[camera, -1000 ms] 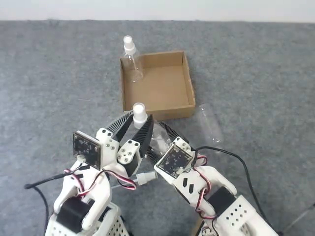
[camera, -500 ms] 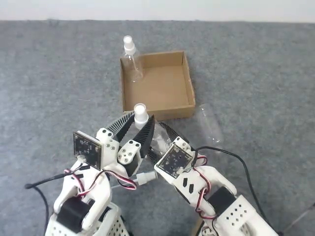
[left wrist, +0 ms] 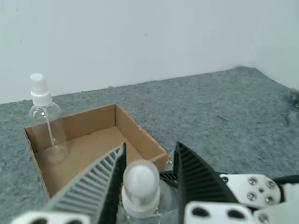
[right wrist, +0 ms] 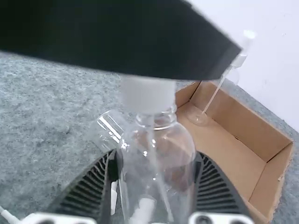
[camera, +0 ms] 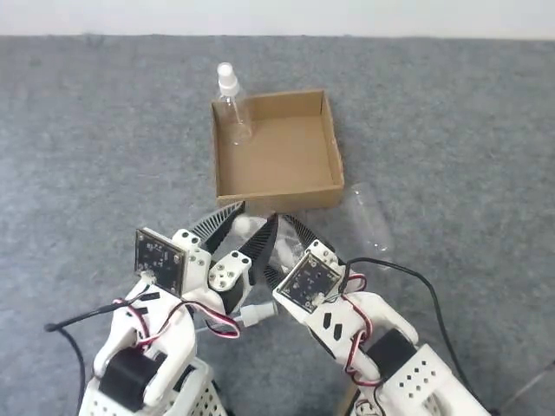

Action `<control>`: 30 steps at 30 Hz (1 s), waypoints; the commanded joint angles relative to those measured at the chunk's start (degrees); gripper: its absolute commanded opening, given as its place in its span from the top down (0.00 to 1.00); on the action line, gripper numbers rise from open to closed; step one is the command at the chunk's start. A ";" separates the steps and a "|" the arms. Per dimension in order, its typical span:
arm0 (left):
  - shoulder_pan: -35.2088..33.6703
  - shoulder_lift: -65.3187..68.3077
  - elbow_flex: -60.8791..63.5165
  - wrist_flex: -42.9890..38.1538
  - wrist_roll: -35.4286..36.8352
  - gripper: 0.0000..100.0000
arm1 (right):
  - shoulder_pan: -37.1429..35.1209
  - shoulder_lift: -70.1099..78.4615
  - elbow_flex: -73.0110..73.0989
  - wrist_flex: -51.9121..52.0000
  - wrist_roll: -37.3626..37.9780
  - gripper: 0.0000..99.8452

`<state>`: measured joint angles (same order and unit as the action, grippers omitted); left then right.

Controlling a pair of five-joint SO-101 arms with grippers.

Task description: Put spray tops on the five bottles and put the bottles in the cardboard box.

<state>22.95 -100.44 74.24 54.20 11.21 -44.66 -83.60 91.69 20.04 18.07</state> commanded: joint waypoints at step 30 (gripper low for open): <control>-3.34 -0.18 -2.95 -0.18 0.53 0.92 | 0.84 -1.54 -6.07 2.42 -0.62 0.90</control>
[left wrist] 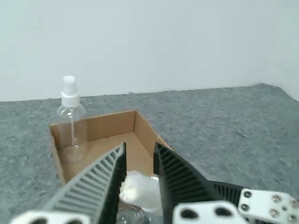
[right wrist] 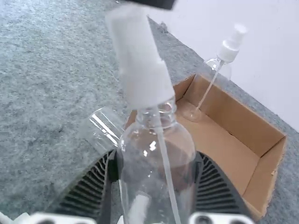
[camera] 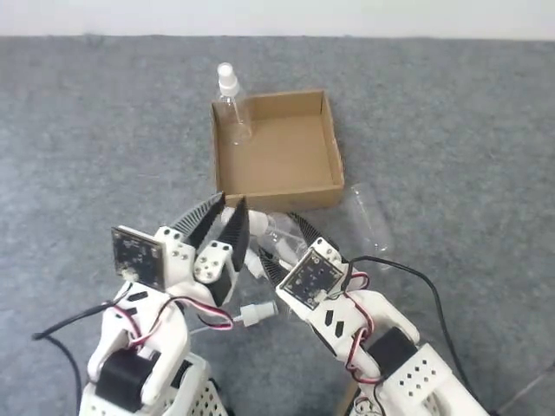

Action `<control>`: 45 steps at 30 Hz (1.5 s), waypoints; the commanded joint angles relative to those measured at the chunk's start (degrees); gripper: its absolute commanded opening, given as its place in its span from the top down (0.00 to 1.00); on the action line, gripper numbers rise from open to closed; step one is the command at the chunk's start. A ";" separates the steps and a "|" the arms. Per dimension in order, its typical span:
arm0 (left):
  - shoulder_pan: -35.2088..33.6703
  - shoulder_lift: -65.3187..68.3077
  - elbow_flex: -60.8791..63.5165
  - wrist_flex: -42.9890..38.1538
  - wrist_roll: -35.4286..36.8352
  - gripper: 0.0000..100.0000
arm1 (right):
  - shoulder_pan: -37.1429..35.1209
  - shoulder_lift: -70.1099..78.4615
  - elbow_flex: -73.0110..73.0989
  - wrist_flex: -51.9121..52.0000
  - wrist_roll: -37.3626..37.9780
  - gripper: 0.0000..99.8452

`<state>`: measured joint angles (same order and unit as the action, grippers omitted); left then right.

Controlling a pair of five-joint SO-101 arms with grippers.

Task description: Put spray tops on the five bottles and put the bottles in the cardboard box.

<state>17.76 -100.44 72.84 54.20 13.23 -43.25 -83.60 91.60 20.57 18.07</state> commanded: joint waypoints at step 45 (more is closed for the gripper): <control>-2.81 -0.18 -5.41 3.43 4.57 0.82 | -1.89 -19.65 -1.49 8.66 -0.18 0.90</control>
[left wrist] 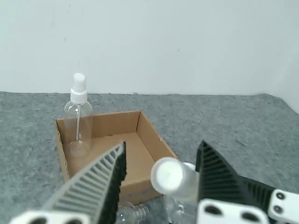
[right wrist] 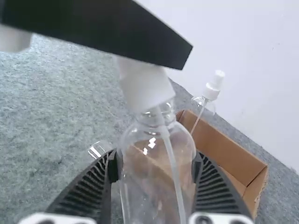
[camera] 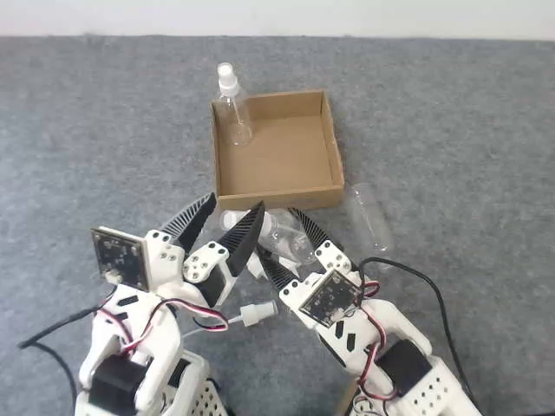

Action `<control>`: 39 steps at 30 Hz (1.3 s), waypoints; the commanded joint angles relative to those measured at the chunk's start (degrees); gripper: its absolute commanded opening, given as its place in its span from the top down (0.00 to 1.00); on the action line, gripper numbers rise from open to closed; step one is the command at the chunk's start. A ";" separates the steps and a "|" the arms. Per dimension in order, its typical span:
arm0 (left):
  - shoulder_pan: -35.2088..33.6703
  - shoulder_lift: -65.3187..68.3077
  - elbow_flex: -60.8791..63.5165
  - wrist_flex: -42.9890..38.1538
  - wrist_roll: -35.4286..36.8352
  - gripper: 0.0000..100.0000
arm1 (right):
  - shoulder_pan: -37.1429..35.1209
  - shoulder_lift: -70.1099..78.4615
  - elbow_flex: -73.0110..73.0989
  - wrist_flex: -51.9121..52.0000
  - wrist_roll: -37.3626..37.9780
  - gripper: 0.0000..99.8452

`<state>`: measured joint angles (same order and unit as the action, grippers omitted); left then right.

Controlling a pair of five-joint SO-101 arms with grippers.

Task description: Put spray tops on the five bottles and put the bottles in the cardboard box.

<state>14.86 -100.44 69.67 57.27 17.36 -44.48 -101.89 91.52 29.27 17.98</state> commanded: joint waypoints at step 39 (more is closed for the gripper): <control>6.95 -0.18 -1.10 0.35 -13.45 0.89 | -2.68 -1.45 -1.41 4.44 7.12 0.90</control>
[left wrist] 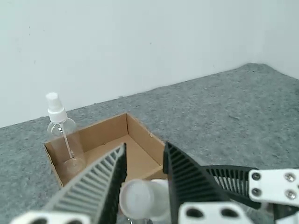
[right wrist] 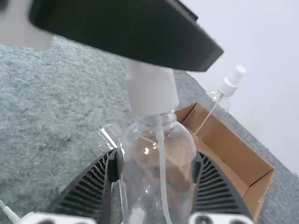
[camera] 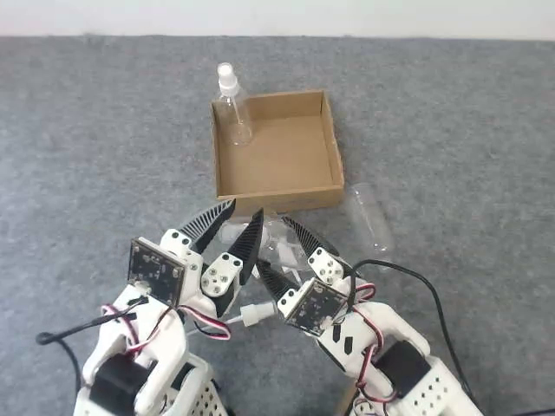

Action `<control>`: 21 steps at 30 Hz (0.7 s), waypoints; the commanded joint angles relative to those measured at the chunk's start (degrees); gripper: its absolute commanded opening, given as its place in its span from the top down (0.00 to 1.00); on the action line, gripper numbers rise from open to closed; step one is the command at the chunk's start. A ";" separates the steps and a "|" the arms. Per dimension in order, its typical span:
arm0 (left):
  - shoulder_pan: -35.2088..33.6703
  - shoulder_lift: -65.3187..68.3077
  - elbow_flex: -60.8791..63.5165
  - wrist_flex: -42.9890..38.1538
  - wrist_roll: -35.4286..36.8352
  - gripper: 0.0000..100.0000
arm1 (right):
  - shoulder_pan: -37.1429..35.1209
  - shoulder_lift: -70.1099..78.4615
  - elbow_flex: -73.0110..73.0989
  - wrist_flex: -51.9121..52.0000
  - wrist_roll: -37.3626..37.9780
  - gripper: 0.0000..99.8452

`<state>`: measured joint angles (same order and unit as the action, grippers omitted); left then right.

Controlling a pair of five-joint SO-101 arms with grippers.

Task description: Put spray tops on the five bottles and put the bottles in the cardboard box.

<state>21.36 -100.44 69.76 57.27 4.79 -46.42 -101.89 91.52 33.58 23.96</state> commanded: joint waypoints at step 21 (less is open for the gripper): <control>5.19 -0.09 -0.40 0.44 -2.29 0.88 | -2.59 -1.45 -1.05 0.48 1.14 0.90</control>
<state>26.29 -100.53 69.67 57.27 2.77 -48.00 -101.89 91.60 34.11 24.57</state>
